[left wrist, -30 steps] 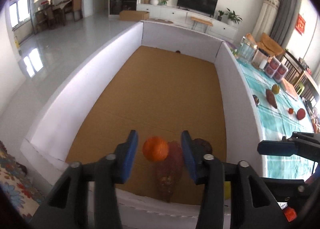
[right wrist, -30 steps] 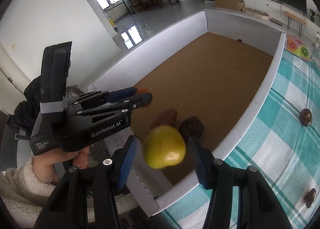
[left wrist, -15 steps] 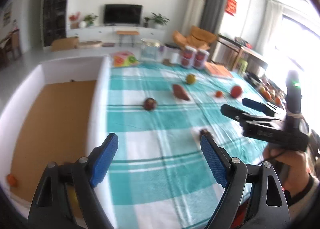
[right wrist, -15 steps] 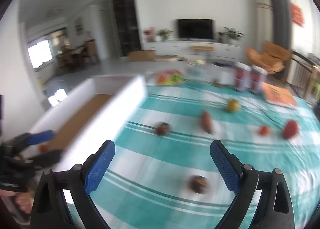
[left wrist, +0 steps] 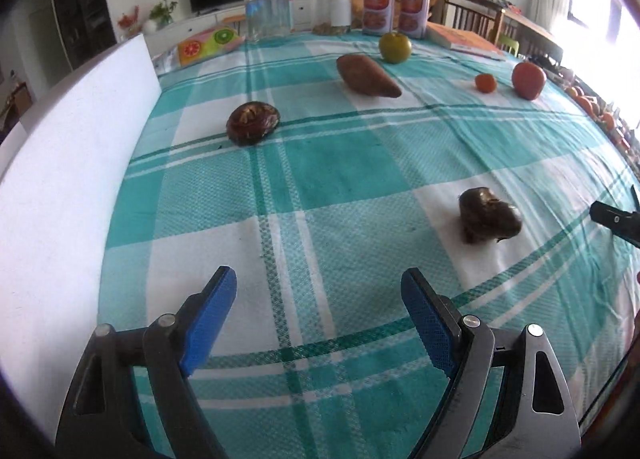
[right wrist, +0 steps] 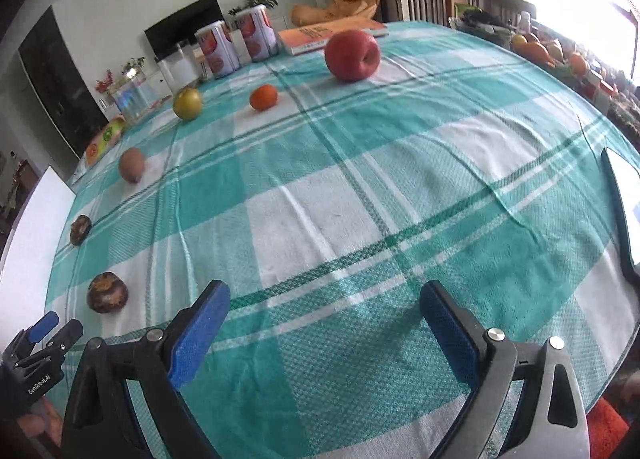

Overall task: Organize fruits
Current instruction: 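Return both tools to the table and approach the dark mangosteen with the left tool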

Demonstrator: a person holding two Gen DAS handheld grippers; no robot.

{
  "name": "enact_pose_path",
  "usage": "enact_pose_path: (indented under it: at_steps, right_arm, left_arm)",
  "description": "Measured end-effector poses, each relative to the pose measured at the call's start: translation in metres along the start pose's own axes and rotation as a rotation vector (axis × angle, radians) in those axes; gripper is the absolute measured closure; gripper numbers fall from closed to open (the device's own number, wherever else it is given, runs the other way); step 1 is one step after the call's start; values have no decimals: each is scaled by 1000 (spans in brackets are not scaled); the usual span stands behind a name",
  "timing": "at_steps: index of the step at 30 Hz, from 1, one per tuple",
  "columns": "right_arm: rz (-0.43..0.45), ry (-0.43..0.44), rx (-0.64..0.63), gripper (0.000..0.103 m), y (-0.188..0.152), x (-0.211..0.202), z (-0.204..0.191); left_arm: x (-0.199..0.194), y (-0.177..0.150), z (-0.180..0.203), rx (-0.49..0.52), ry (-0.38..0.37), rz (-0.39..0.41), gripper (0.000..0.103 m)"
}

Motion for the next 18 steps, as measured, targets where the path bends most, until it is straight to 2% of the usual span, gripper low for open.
enact_pose_path:
  at_steps: [4, 9, 18]
  right_arm:
    - [-7, -26, -29, 7, -4, 5, -2]
    - [-28, -36, -71, 0, -8, 9, -8]
    - [-49, -94, -154, 0, -13, 14, -17]
  left_arm:
    - [0, -2, -2, -16, 2, 12, 16]
    - [2, -2, -2, -21, 3, 5, 11]
    - [3, -2, -2, -21, 3, 5, 11]
Point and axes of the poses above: each gripper's, at about its wrist camera, not at the fingertips, and x roughly the way its jaws point, z to its right, y to its top, the point moved 3 cm from there along x, roughly the way its jaws point, and after that the axes turned 13 degrees about z, right-handed, at the moved point
